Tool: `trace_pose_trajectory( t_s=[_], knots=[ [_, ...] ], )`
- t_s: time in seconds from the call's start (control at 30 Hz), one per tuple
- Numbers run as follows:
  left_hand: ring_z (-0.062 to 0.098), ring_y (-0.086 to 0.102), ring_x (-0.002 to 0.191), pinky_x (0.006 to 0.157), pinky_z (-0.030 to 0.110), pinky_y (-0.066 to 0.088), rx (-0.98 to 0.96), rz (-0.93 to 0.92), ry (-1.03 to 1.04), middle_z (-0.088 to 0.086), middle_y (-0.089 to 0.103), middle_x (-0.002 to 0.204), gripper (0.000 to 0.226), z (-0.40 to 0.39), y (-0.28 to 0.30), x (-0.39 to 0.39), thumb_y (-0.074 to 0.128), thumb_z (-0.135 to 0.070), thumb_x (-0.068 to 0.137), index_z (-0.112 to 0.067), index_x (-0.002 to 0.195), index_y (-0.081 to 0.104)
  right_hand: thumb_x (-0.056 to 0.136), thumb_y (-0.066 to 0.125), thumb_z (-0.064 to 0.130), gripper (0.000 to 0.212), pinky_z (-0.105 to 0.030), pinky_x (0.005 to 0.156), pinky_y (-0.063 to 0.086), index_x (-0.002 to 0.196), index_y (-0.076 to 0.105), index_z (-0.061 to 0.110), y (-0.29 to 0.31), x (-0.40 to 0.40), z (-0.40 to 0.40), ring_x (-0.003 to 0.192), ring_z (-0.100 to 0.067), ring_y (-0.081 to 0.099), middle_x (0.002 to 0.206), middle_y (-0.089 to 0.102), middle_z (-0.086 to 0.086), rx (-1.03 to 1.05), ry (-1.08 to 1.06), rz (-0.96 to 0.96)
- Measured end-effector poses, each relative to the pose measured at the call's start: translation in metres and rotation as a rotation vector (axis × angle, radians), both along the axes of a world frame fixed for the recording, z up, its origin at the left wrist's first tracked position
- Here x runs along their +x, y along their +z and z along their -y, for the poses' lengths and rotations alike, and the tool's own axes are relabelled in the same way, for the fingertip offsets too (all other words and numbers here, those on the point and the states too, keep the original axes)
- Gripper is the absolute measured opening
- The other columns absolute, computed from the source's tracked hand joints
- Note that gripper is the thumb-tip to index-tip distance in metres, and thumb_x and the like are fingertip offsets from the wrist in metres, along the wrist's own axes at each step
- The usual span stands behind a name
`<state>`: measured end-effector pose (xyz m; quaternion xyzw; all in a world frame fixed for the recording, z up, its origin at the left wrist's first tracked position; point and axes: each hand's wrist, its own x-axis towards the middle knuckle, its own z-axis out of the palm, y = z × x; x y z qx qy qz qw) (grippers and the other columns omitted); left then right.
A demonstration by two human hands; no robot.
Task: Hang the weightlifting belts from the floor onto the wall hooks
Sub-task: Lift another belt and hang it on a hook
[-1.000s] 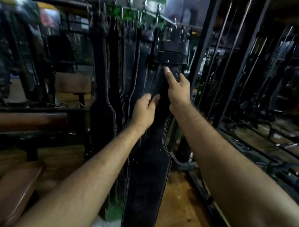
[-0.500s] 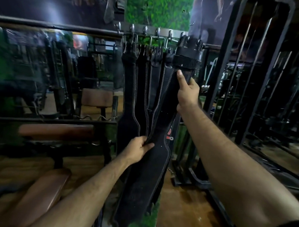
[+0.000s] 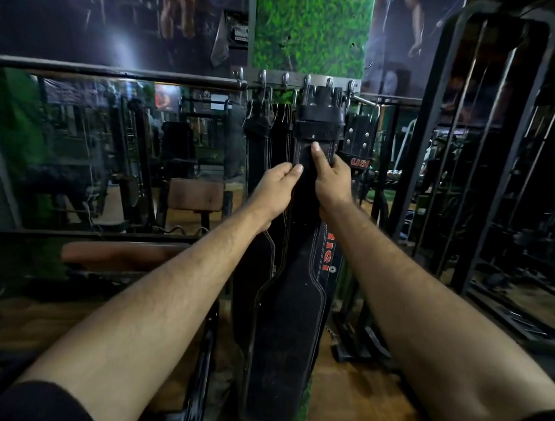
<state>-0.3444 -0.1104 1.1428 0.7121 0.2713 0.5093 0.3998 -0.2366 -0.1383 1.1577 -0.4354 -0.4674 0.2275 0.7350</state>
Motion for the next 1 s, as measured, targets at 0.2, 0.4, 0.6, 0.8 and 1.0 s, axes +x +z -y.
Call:
trace_pose_trajectory(
  t_s=[0.2, 0.4, 0.6, 0.8, 1.0],
  knots=[
    [-0.015, 0.061, 0.083, 0.084, 0.007, 0.049, 0.071, -0.071, 0.170, -0.008, 0.064, 0.099, 0.016, 0.014, -0.062, 0.014, 0.041, -0.022, 0.108, -0.020, 0.112, 0.056, 0.095, 0.068, 0.033, 0.023, -0.036, 0.076, 0.063, 0.084, 0.067, 0.013, 0.016, -0.004, -0.007, 0.079, -0.018, 0.072, 0.084, 0.073, -0.005, 0.125, 0.026, -0.006],
    [0.017, 0.063, 0.097, 0.088, 0.033, 0.053, 0.098, -0.455, 0.219, 0.010, 0.070, 0.104, 0.025, -0.010, -0.162, -0.004, 0.047, -0.034, 0.105, -0.014, 0.105, 0.063, 0.095, 0.068, 0.034, 0.021, -0.043, 0.084, 0.062, 0.086, 0.068, 0.015, 0.017, 0.001, -0.027, 0.083, -0.022, 0.071, 0.088, 0.073, -0.008, 0.125, 0.007, -0.019],
    [0.025, 0.052, 0.132, 0.111, 0.036, 0.041, -0.143, -0.995, -0.003, 0.005, 0.051, 0.147, 0.054, -0.030, -0.122, -0.032, 0.058, -0.034, 0.100, -0.012, 0.147, 0.044, 0.095, 0.068, 0.038, 0.020, -0.039, 0.091, 0.061, 0.093, 0.070, 0.018, -0.001, 0.004, -0.045, 0.095, -0.019, 0.075, 0.098, 0.078, -0.004, 0.079, 0.014, -0.032],
    [-0.001, 0.057, 0.111, 0.095, 0.017, 0.042, -0.208, -0.055, -0.106, -0.006, 0.064, 0.123, 0.040, -0.021, -0.008, -0.025, 0.050, -0.025, 0.104, -0.009, 0.142, 0.048, 0.096, 0.066, 0.038, 0.033, -0.031, 0.063, 0.055, 0.070, 0.060, 0.018, 0.005, -0.004, -0.048, 0.064, -0.012, 0.062, 0.068, 0.065, 0.002, 0.071, -0.060, 0.071],
    [0.008, 0.070, 0.102, 0.097, 0.030, 0.055, 0.027, 0.257, 0.121, -0.003, 0.074, 0.106, 0.024, -0.019, 0.018, 0.001, 0.054, -0.030, 0.101, -0.016, 0.115, 0.067, 0.105, 0.041, 0.042, 0.046, -0.044, 0.078, 0.057, 0.097, 0.065, 0.004, 0.004, -0.011, -0.044, 0.084, -0.023, 0.069, 0.089, 0.072, -0.006, 0.149, -0.152, 0.317]
  ],
)
